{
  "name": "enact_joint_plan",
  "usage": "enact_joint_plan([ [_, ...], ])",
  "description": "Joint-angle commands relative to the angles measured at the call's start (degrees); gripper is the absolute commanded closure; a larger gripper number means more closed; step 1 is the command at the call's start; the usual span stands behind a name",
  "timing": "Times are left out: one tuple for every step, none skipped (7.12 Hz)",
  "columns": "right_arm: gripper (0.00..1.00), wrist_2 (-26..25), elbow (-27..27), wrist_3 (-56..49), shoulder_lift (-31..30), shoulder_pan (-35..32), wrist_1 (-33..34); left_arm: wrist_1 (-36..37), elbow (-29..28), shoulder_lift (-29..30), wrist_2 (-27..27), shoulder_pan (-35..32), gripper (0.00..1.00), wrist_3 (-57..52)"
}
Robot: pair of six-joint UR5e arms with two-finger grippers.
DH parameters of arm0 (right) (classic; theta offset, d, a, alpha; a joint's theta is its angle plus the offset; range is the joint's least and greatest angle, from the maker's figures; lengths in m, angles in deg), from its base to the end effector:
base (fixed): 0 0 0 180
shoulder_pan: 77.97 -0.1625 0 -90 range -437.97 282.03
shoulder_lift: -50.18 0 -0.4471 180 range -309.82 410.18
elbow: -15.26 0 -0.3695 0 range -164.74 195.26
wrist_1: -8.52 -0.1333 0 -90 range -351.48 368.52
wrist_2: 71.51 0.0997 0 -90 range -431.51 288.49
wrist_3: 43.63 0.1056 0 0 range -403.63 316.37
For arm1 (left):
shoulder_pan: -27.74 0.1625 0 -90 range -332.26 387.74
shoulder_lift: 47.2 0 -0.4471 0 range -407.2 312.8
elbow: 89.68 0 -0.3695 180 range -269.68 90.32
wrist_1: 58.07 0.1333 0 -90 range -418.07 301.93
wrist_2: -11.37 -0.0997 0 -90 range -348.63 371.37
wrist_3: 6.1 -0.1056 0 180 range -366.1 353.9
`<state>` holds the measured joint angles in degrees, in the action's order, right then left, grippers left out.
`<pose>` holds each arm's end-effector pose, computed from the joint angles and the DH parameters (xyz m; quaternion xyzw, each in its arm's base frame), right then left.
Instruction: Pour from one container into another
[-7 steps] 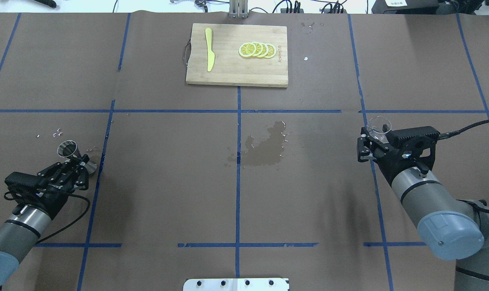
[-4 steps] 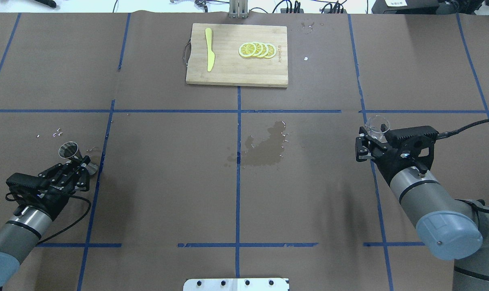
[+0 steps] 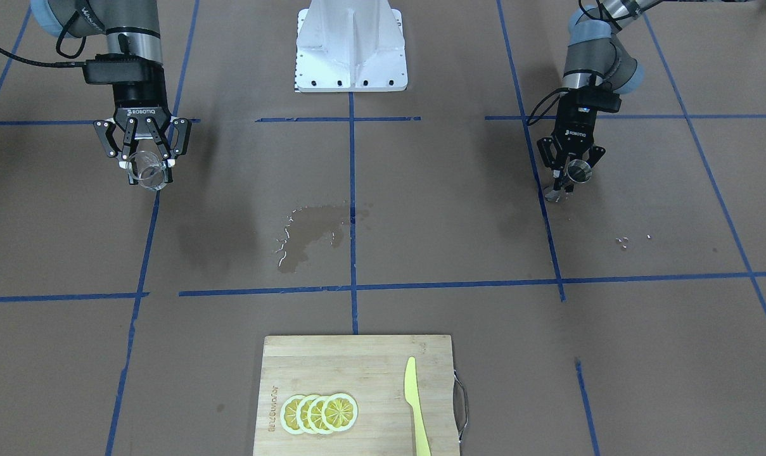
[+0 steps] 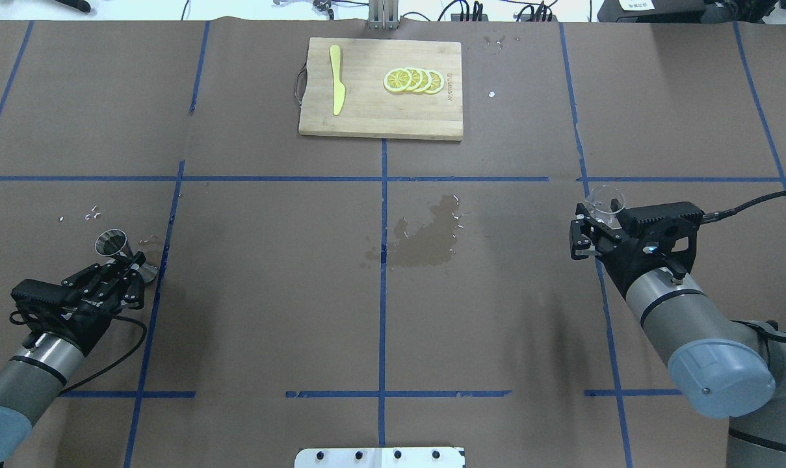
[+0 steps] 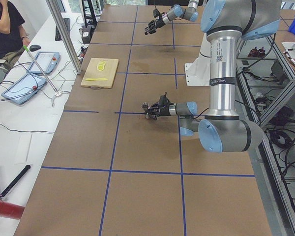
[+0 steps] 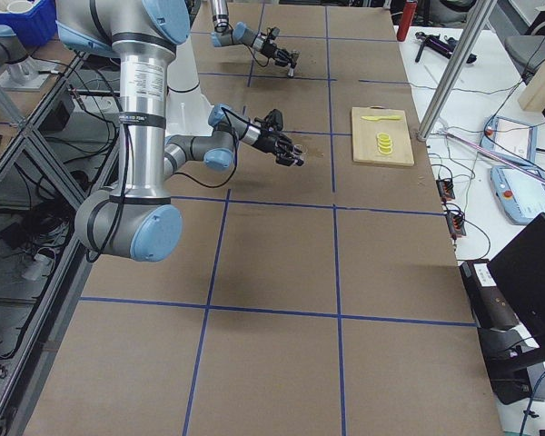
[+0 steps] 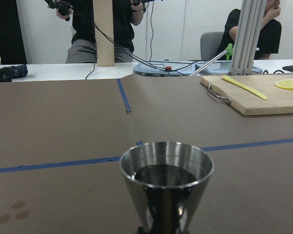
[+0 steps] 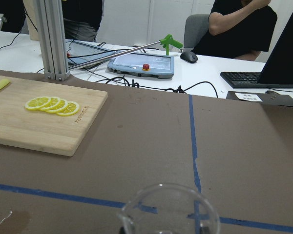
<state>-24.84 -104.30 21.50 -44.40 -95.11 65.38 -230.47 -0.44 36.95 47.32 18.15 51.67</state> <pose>-0.3380 -0.3196 0.4080 0.4631 -0.3057 0.1242 0.8226 0.3639 -0.2834 0.5684 0.5302 0.3831 -0.1357 0.7441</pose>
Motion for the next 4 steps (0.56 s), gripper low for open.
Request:
enact_joint_plan([
  [1.0,-0.1,0.0,0.0,0.4,0.0,0.0,0.0,-0.2,0.1,0.0,0.0,0.85,0.0],
  [1.0,-0.1,0.0,0.0,0.4,0.0,0.0,0.0,-0.2,0.1,0.0,0.0,0.85,0.0],
  [1.0,-0.1,0.0,0.0,0.4,0.0,0.0,0.0,-0.2,0.1,0.0,0.0,0.82,0.0],
  [1.0,-0.1,0.0,0.0,0.4,0.0,0.0,0.0,-0.2,0.1,0.0,0.0,0.62,-0.5],
])
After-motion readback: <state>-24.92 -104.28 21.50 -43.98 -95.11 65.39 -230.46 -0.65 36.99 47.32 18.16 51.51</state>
